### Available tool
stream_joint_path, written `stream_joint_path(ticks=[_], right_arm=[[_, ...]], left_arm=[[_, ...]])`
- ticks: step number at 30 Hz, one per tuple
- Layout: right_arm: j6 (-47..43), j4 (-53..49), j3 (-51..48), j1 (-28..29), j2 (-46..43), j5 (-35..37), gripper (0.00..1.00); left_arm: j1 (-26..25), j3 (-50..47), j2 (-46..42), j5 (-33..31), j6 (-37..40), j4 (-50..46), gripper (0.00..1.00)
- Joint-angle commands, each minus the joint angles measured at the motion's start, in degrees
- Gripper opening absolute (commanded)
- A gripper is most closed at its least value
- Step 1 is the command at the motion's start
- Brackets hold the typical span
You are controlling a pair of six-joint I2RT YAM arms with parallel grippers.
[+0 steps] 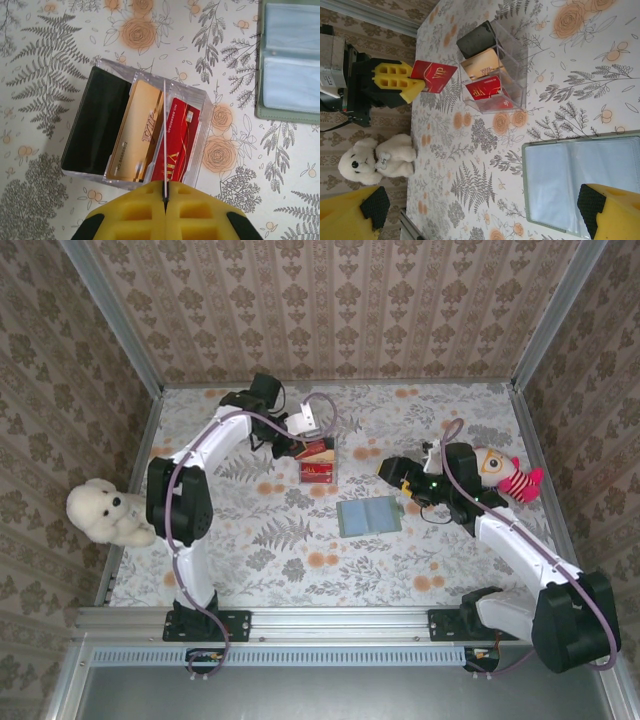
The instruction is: Take the credit cards out of the card holder
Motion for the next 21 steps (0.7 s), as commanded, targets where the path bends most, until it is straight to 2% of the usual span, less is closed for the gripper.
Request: stream_joint_path(ticks=[1, 5, 12, 21], right_arm=[[-0.58, -1.56, -1.07, -0.25, -1.62, -1.10, 1.00], [-0.77, -1.65, -1.13, -0.27, -1.63, -1.48, 1.00], [-0.76, -1.55, -0.96, -0.26, -1.25, -1.71, 1.00], [-0.20, -0.34, -1.13, -0.25, -0.08, -2.37, 1.00]], left_arm=[[-0.76, 2.71, 2.91, 1.29, 6.36, -4.88, 0.00], [-2.85, 3.98, 5.40, -2.88, 9.83, -8.43, 0.00], [-4.57, 6.79, 9.54, -7.72, 10.40, -9.83, 0.00], [-4.67, 9.97, 11.81, -4.35, 13.64, -13.59, 0.00]])
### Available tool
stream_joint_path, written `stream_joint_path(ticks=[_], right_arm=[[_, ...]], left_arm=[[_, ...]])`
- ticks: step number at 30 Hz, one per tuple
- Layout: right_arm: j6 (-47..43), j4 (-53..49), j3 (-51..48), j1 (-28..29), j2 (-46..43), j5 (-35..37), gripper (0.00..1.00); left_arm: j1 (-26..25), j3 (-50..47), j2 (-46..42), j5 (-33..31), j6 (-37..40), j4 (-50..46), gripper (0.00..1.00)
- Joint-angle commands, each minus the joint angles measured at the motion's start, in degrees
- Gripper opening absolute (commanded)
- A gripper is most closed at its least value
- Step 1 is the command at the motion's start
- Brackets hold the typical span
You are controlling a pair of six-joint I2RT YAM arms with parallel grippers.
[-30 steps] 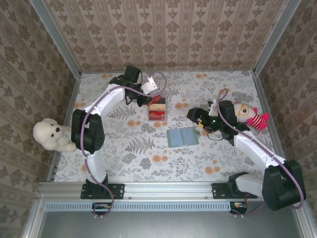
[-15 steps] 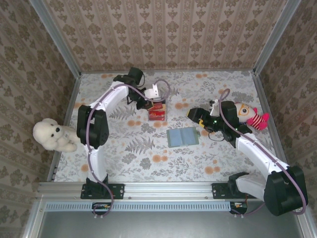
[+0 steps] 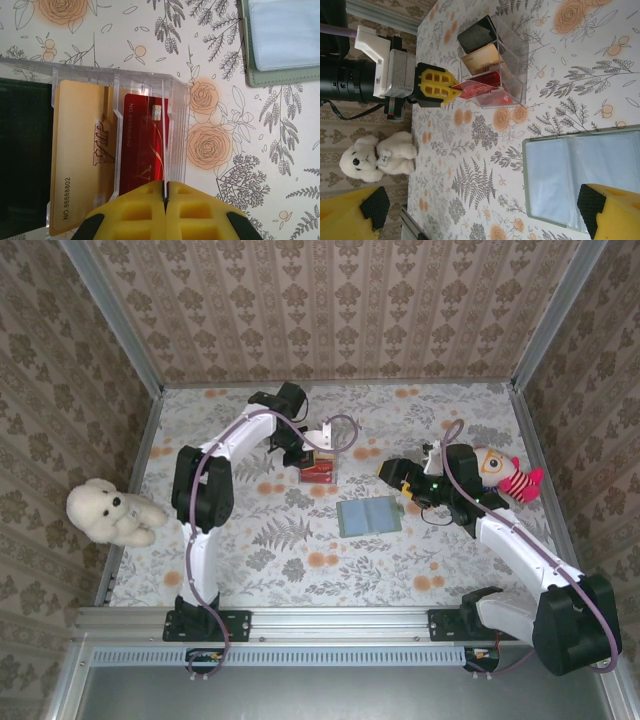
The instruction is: Take the credit cards out of the card holder
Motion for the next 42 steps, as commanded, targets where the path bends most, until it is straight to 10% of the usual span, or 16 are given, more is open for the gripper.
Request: stream_joint_path(ticks=[1, 42], right_arm=[[-0.08, 0.46, -0.71, -0.25, 0.52, -1.78, 1.00], [1.35, 2.35, -0.61, -0.22, 3.20, -3.21, 1.00]], left_arm=[[0.13, 1.90, 1.52, 2.07, 3.58, -4.06, 0.00], [-0.11, 5.19, -1.14, 2.22, 9.20, -3.11, 0.00]])
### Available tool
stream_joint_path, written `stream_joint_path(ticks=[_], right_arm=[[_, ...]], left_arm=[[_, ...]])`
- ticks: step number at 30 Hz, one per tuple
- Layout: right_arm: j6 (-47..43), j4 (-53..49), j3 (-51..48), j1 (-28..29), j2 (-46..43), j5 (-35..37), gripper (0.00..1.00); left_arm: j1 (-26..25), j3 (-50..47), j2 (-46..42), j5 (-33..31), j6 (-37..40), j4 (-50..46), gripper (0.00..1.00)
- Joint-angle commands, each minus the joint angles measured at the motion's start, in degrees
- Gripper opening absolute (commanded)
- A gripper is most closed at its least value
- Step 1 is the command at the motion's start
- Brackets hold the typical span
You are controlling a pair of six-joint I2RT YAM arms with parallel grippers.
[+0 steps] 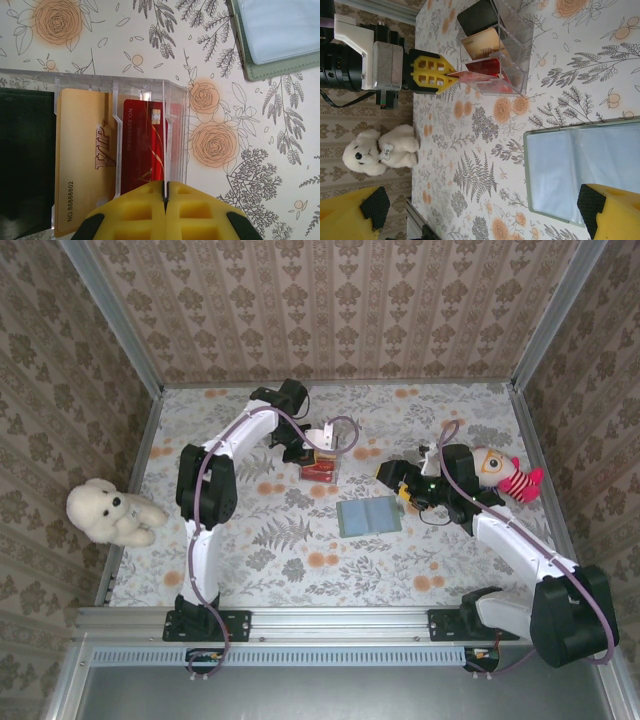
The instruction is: Take the credit cards out of the card holder
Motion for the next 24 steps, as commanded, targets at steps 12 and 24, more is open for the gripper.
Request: stream_joint_path(ticks=[12, 24], right_arm=[[0.87, 0.91, -0.32, -0.25, 1.16, -0.78, 1.00], [0.96, 1.06, -0.45, -0.27, 1.42, -1.08, 1.00]], left_arm=[[-0.03, -0.26, -0.56, -2.11, 2.75, 1.48, 0.00], [0.24, 1.14, 1.85, 0.92, 4.01, -2.65, 0.00]])
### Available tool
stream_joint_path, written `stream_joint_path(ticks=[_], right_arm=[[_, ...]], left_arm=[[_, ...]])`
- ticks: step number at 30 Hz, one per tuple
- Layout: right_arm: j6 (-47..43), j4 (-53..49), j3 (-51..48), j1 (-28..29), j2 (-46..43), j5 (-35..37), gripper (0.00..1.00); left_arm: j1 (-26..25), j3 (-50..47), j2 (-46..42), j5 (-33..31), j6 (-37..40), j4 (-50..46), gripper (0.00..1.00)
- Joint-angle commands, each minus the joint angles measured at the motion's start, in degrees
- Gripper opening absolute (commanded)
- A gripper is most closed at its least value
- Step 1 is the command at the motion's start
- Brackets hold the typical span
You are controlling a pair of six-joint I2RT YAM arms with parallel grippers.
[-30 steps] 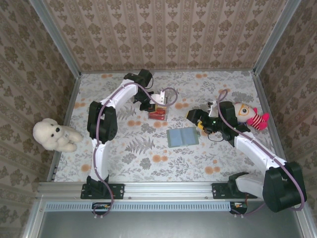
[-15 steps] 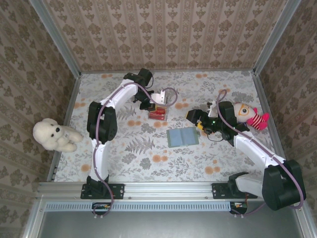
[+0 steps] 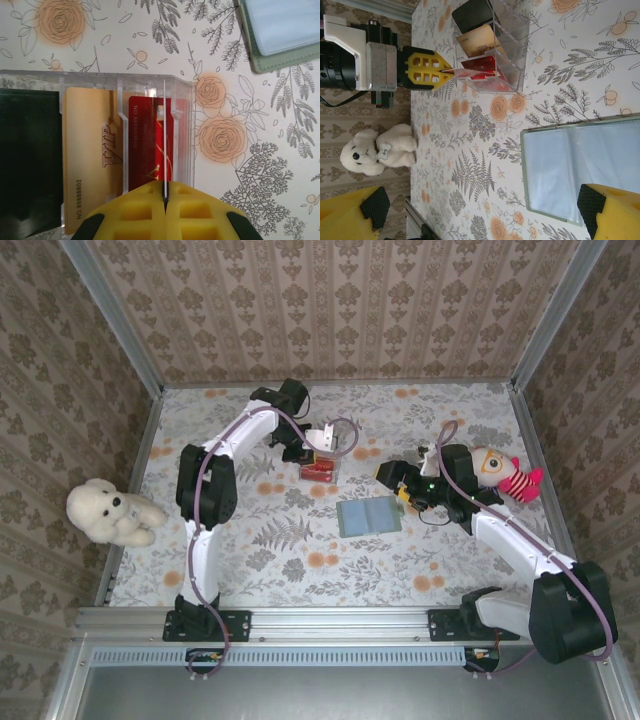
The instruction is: Take the credit cards out of the card holder
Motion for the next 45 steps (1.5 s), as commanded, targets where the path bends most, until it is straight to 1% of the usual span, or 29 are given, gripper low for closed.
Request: stream_joint_path(ticks=[1, 6, 15, 16, 18, 20, 21, 23, 27, 31, 34, 37, 40, 41, 43, 45], right_arm=[[0.98, 1.10, -0.41, -0.26, 0.55, -0.94, 1.00], [1.19, 1.15, -0.32, -0.26, 0.66, -0.95, 1.00], [1.18, 1.06, -0.31, -0.27, 0.57, -1.02, 1.00], [1.18, 0.98, -0.32, -0.25, 0.48, -1.03, 1.00], [1.20, 0.79, -0.32, -0.30, 0.40, -0.76, 1.00], [1.24, 0.81, -0.41, -0.20, 0.39, -0.59, 1.00], [1.22, 0.86, -0.32, -0.28, 0.38, -0.50, 1.00], [1.20, 0.82, -0.28, -0.26, 0.48, -0.43, 1.00], [0.49, -0.16, -0.17, -0.17, 0.74, 0.09, 1.00], [-0.74, -2.21, 0.12, 0.11, 1.35, 0.84, 1.00], [-2.57, -4.69, 0.94, 1.05, 2.01, 2.44, 1.00], [-5.34, -8.77, 2.52, 3.50, 3.13, 6.86, 1.00], [-7.92, -13.02, 4.57, 7.71, 5.04, 13.25, 1.00], [-9.02, -14.67, 5.58, 9.53, 5.98, 16.00, 1.00], [-10.91, -17.44, 7.49, 13.03, 8.01, 21.19, 0.99], [-12.60, -19.92, 9.88, 16.22, 10.67, 25.66, 0.97]], left_arm=[[0.17, 1.07, 1.84, 1.72, 2.00, -2.66, 0.00], [0.23, -0.26, 2.32, 0.34, 1.35, -0.39, 0.00], [0.28, 2.68, 5.19, 1.15, 1.58, -4.00, 0.00], [0.33, 2.60, 5.10, 1.12, 1.45, -3.74, 0.03], [0.26, 1.51, 3.96, 1.25, 0.62, -1.58, 0.21], [0.13, -0.61, 2.20, 1.65, 0.49, 1.13, 0.30], [0.15, -1.71, 1.04, 2.00, 0.33, 2.89, 0.32], [0.24, -3.41, -0.78, 3.07, -0.02, 5.11, 0.36], [0.52, -5.26, -4.03, 5.41, -1.78, 8.42, 0.38], [1.03, -8.22, -8.26, 7.89, -4.60, 12.86, 0.40], [1.14, -10.64, -11.77, 8.63, -7.84, 16.74, 0.42], [1.17, -14.30, -16.00, 9.16, -13.16, 22.27, 0.45], [1.14, -19.76, -20.18, 10.59, -18.73, 28.28, 0.48], [1.14, -21.89, -21.69, 10.93, -20.94, 30.70, 0.56], [1.14, -26.24, -24.24, 10.94, -25.35, 35.24, 1.00], [1.14, -30.54, -26.85, 10.98, -29.14, 39.53, 1.00]])
